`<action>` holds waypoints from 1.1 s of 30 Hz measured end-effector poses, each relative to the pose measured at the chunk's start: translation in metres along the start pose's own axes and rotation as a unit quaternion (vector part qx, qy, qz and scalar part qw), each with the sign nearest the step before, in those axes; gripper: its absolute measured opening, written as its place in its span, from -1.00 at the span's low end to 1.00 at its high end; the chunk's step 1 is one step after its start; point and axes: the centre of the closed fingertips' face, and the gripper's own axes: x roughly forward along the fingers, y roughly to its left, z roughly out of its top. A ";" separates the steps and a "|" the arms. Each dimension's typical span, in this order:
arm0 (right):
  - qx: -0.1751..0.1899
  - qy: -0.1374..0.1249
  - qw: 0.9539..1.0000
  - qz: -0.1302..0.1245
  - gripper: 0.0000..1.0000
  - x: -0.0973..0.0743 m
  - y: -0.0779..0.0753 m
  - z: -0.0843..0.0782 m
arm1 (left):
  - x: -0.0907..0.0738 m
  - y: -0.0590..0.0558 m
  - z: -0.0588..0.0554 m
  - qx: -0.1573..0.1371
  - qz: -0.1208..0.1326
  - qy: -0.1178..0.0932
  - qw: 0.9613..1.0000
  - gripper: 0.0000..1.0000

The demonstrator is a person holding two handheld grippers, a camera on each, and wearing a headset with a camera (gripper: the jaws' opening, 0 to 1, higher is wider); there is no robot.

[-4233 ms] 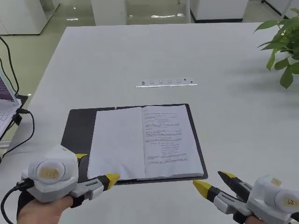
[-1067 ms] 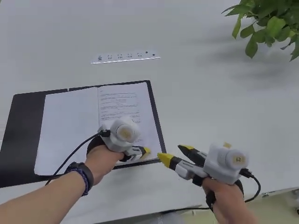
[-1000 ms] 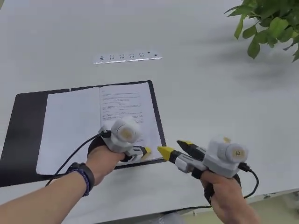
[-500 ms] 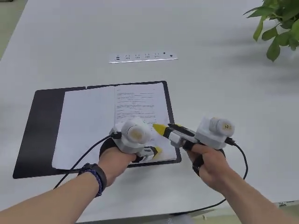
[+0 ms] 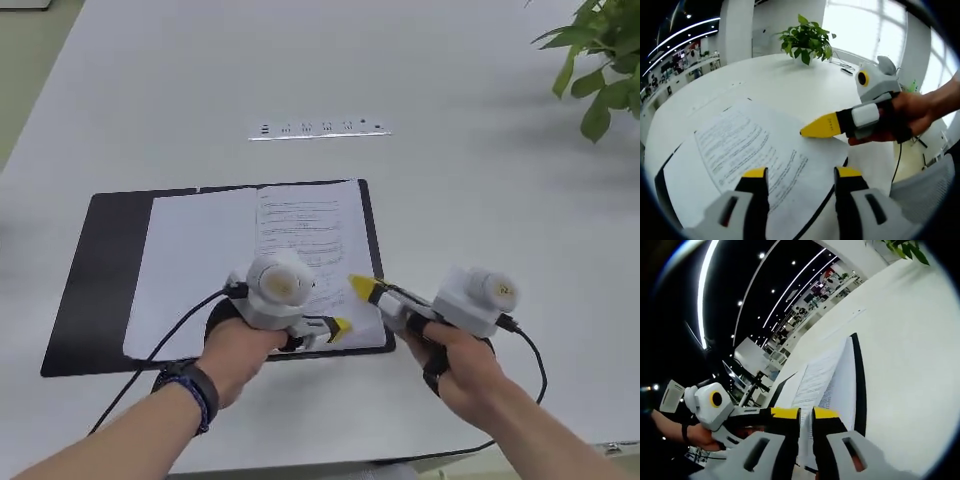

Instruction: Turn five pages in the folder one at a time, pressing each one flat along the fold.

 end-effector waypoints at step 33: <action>-0.014 0.004 1.000 0.027 -1.00 0.015 0.039 0.005 | -0.107 0.011 -0.015 -0.041 0.056 -0.057 0.996 0.16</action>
